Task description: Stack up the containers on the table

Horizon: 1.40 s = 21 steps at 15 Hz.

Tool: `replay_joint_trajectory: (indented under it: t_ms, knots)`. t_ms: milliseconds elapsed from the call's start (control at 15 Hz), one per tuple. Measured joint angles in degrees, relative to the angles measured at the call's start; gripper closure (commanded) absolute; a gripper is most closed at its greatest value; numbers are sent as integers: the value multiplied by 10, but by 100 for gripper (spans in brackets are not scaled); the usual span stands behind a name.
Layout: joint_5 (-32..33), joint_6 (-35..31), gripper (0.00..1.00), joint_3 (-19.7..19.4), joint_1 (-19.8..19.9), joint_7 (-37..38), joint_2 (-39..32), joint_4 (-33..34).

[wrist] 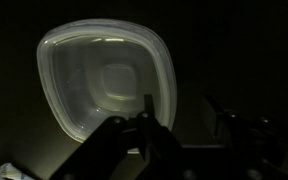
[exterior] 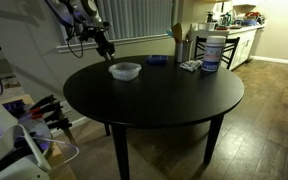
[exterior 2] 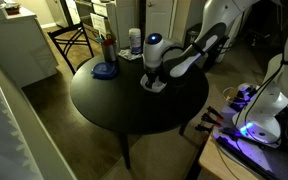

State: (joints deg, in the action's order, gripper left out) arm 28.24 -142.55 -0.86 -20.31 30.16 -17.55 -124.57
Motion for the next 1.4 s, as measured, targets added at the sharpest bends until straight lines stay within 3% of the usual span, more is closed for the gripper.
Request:
replay_joint_trajectory:
  t_ms: [133, 267, 733, 1400]
  knots:
    - [0, 0, 4, 2, 1, 0, 12, -9]
    - [-2, 0, 0, 4, 3, -4, 31, -20]
    - [-9, 0, 0, 26, 25, -13, 86, -46]
    - [-9, 0, 0, 35, 36, -25, 97, -53]
